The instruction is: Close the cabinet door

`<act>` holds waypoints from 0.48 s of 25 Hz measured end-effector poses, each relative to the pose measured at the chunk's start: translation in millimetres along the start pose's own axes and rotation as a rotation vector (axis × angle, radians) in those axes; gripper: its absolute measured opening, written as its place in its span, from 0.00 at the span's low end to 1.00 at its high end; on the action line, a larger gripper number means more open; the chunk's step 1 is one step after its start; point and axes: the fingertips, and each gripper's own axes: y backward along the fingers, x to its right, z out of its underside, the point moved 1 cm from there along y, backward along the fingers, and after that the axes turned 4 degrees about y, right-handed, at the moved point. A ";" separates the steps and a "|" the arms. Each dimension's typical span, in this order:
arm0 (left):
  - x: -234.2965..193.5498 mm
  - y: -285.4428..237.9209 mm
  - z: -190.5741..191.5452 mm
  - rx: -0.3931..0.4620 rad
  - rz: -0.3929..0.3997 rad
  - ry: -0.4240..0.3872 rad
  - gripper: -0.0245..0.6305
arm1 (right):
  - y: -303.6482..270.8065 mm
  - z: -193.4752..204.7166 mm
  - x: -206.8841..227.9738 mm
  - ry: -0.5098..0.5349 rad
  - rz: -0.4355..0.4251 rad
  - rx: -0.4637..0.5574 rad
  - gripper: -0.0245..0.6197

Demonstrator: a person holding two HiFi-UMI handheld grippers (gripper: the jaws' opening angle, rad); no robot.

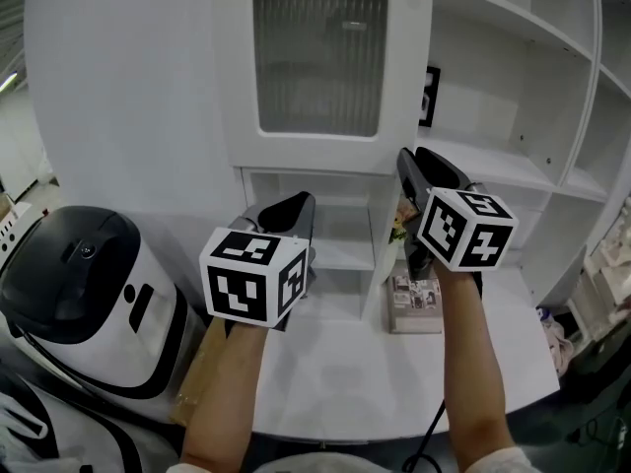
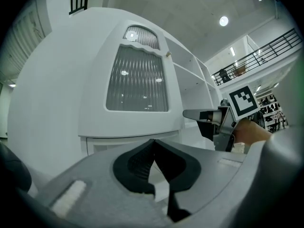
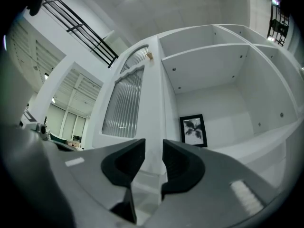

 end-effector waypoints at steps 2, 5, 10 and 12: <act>-3.0 7.2 -0.9 -0.001 0.002 -0.002 0.03 | 5.4 -0.5 -6.8 0.001 0.006 -0.002 0.19; -7.9 20.1 -3.4 0.003 0.004 0.002 0.03 | 15.3 -1.0 -21.1 0.009 0.007 -0.009 0.18; -13.5 42.5 -3.7 0.001 0.012 0.006 0.03 | 31.4 1.0 -47.5 0.025 -0.002 -0.032 0.16; -14.9 51.7 -2.8 0.000 0.016 0.008 0.03 | 38.3 2.2 -58.7 0.028 -0.003 -0.041 0.15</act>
